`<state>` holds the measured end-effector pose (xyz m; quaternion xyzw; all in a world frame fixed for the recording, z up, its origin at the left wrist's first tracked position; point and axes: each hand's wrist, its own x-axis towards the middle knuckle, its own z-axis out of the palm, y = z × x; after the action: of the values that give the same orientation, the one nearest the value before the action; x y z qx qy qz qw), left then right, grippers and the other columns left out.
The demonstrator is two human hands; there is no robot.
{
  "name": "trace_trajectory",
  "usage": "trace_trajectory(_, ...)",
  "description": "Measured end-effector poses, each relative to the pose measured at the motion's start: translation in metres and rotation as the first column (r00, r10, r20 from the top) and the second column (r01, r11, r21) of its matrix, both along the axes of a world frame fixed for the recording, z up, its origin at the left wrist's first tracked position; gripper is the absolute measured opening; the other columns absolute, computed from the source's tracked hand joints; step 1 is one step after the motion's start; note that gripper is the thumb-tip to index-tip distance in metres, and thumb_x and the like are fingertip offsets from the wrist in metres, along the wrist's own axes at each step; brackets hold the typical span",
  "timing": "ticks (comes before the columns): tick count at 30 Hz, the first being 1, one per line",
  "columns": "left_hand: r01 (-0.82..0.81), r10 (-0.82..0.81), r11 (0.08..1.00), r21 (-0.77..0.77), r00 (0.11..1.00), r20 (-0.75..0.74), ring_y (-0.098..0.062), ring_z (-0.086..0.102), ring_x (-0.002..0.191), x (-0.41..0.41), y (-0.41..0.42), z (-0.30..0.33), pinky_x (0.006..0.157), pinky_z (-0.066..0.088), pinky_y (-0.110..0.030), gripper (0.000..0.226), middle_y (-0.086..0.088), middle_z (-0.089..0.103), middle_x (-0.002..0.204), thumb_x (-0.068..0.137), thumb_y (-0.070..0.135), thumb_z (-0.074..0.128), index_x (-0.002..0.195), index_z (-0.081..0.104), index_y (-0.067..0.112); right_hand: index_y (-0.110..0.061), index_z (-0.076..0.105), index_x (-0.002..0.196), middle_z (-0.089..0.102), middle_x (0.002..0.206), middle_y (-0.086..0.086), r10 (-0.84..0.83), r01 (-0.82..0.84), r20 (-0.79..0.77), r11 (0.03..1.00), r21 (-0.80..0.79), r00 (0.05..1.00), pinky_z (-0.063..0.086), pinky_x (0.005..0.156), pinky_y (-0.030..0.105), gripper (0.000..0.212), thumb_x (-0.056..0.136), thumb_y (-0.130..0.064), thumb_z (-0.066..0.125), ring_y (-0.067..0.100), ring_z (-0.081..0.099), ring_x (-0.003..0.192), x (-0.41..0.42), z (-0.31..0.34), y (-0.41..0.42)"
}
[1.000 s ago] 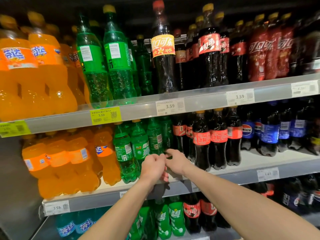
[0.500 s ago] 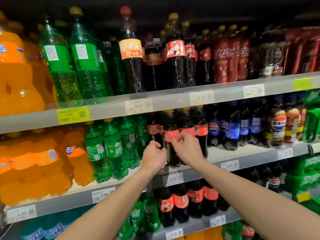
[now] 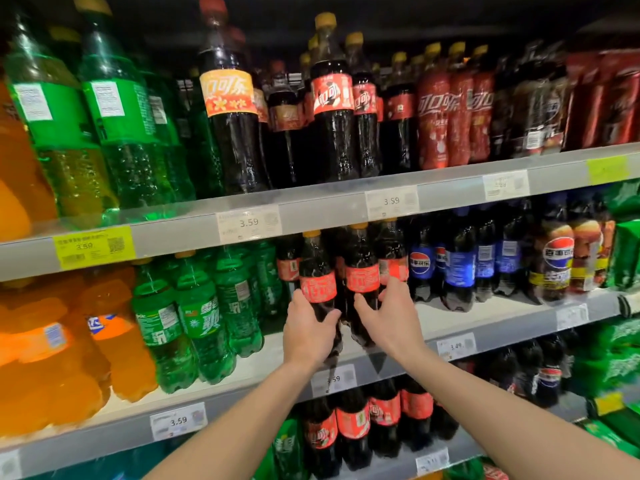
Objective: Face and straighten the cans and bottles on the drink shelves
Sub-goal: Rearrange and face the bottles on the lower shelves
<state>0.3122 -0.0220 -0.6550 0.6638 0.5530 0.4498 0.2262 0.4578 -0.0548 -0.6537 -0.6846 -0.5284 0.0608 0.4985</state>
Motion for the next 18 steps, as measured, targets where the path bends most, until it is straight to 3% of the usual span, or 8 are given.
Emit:
trace_trajectory(4, -0.064, 0.064, 0.998, -0.003, 0.998, -0.016, -0.022, 0.059, 0.11, -0.025, -0.001, -0.002, 0.092, 0.05, -0.041, 0.045, 0.0, 0.059, 0.119, 0.088, 0.033, 0.072, 0.121, 0.045, 0.02, -0.018, 0.046, 0.107, 0.047, 0.101, -0.003, -0.091, 0.093, 0.035, 0.993, -0.079, 0.995, 0.053, 0.076, 0.041, 0.063, 0.078, -0.068, 0.07, 0.021, 0.056, 0.084, -0.009, 0.0, 0.0)
trace_trajectory(10, -0.038, 0.036, 0.999, -0.034, 0.998, -0.047, -0.021, 0.06, 0.104, -0.045, 0.0, 0.003, 0.09, 0.051, -0.042, 0.041, 0.0, 0.061, 0.113, 0.088, 0.032, 0.072, 0.115, 0.044, 0.019, -0.016, 0.046, 0.102, 0.052, 0.1, 0.002, -0.151, 0.151, 0.006, 0.987, -0.051, 0.988, 0.052, 0.072, 0.041, 0.051, 0.083, -0.055, 0.073, 0.021, 0.055, 0.08, -0.015, 0.003, 0.002)
trace_trajectory(14, -0.02, 0.017, 0.999, -0.039, 0.998, -0.061, -0.024, 0.06, 0.108, -0.046, 0.001, 0.003, 0.093, 0.05, -0.046, 0.044, -0.002, 0.061, 0.118, 0.088, 0.033, 0.072, 0.117, 0.043, 0.017, -0.021, 0.053, 0.113, 0.048, 0.112, -0.004, -0.03, 0.03, 0.038, 1.0, -0.004, 0.999, 0.051, 0.081, 0.037, 0.057, 0.076, -0.057, 0.076, 0.016, 0.056, 0.093, -0.014, 0.002, 0.001)
trace_trajectory(18, -0.011, 0.009, 1.0, -0.029, 0.998, -0.063, -0.024, 0.059, 0.107, -0.046, 0.0, 0.003, 0.089, 0.05, -0.042, 0.044, -0.002, 0.059, 0.119, 0.088, 0.033, 0.072, 0.117, 0.043, 0.018, -0.029, 0.054, 0.11, 0.062, 0.09, -0.014, 0.137, -0.135, 0.035, 0.99, -0.036, 0.99, 0.053, 0.068, 0.029, 0.049, 0.076, -0.058, 0.074, 0.006, 0.062, 0.076, -0.032, 0.001, 0.0)
